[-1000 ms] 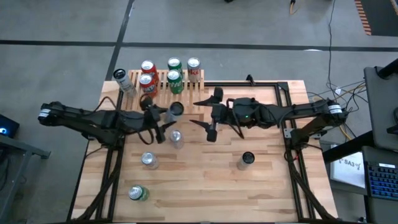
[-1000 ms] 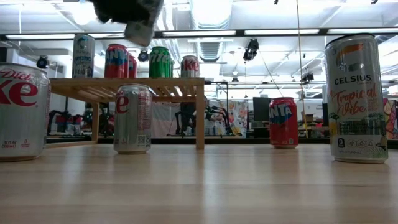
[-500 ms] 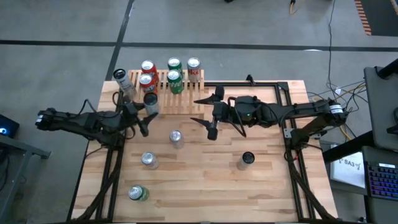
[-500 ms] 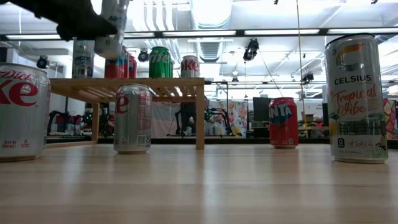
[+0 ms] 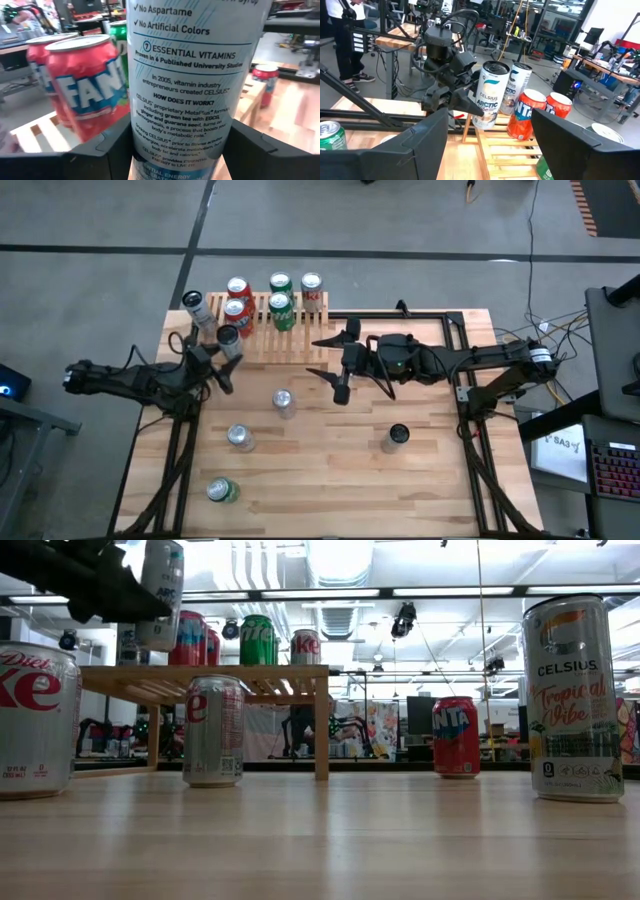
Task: Place canned beverage on shelf
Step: Put the top white/blue soda can on the shelf aligned with the other white/blue soda can
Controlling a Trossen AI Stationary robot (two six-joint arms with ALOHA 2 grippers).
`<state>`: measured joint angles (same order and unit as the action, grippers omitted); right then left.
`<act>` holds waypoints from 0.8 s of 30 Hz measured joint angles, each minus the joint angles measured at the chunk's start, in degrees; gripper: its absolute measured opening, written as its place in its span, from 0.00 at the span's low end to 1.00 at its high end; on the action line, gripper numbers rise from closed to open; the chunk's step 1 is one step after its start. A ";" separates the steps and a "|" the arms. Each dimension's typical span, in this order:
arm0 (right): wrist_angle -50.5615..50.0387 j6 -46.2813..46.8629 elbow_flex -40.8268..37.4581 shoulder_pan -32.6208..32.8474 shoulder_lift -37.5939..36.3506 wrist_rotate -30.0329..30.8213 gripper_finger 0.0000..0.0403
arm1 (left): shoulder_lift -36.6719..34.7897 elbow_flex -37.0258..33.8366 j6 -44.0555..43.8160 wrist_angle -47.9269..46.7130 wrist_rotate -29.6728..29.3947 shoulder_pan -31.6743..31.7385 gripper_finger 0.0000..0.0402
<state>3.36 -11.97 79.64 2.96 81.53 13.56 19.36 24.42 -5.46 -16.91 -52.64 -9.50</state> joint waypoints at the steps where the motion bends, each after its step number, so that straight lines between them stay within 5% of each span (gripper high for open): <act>1: 0.00 0.00 0.00 0.00 0.00 0.00 0.67 | -0.50 -0.27 -0.01 -0.36 -0.79 0.00 0.56; 24: -0.02 -0.04 -0.02 0.00 0.11 0.00 0.66 | -0.28 -2.38 -8.73 -0.93 -7.43 0.00 0.56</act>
<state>3.33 -12.01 79.61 2.96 81.65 13.56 19.08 22.04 -14.19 -17.84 -60.07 -9.50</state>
